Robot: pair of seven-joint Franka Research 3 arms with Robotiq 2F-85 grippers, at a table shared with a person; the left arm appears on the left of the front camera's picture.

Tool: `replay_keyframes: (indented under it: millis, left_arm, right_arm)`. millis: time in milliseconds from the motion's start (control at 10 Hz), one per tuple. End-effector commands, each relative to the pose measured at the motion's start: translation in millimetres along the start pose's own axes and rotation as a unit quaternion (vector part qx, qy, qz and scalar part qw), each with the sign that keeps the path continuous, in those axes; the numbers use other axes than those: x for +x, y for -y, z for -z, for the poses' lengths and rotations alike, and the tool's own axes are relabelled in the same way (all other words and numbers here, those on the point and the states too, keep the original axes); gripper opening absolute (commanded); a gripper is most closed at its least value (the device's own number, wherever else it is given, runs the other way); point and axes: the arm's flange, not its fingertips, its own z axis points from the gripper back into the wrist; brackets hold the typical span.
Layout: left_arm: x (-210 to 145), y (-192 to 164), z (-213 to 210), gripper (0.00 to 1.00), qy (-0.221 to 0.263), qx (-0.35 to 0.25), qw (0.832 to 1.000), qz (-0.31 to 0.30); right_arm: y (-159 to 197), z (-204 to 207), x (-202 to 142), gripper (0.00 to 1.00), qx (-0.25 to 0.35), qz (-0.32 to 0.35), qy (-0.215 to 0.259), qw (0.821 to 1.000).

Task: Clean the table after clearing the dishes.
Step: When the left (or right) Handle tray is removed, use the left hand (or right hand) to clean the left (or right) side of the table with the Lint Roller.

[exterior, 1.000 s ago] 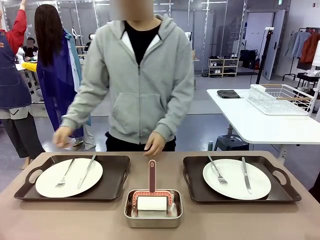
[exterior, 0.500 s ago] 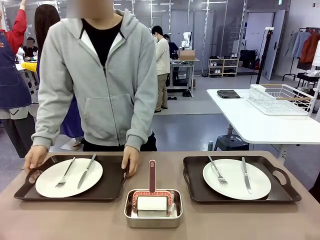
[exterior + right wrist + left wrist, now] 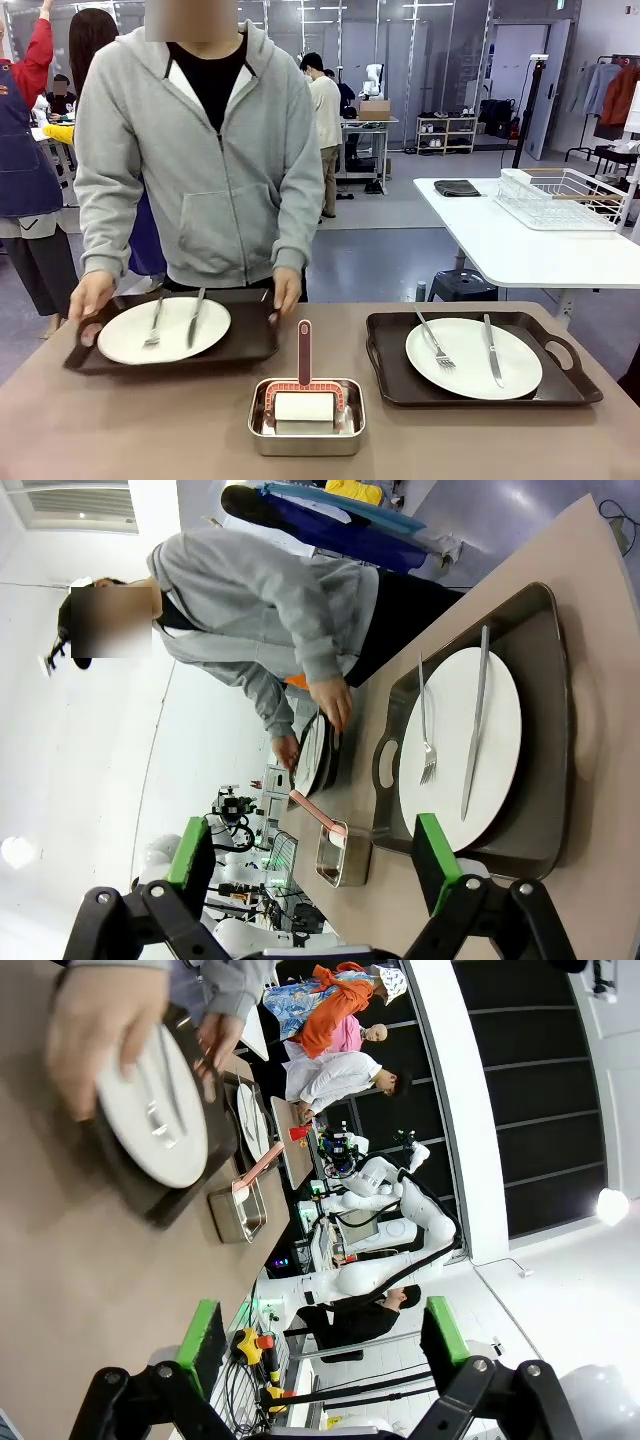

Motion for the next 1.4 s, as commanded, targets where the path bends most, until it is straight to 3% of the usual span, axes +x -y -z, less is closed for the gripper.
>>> replay_keyframes:
  millis: [0,500,700,900,1100,1300]
  left_arm:
    - [-5,-1,-2,1.00,0.002,0.002,1.000,-0.004]
    - [0,0,0,1.00,0.000,0.000,1.000,0.000]
    - [18,51,74,1.00,-0.049,0.079,0.993,0.065]
    - [42,101,179,1.00,-0.107,0.163,0.973,0.126]
    - [56,148,290,1.00,-0.168,0.214,0.941,0.203]
    - [55,187,409,1.00,-0.267,0.267,0.886,0.269]
  right_arm:
    - [-2,-1,-2,1.00,0.002,-0.001,0.004,1.000]
    - [-2,-1,-2,1.00,0.002,-0.001,0.004,1.000]
    - [-2,-1,-2,1.00,0.002,-0.001,0.004,1.000]
    - [-2,-1,-2,1.00,0.002,-0.001,0.004,1.000]
    - [-2,-1,-2,1.00,0.002,-0.001,0.004,1.000]
    - [-2,-1,-2,1.00,0.002,-0.001,0.004,1.000]
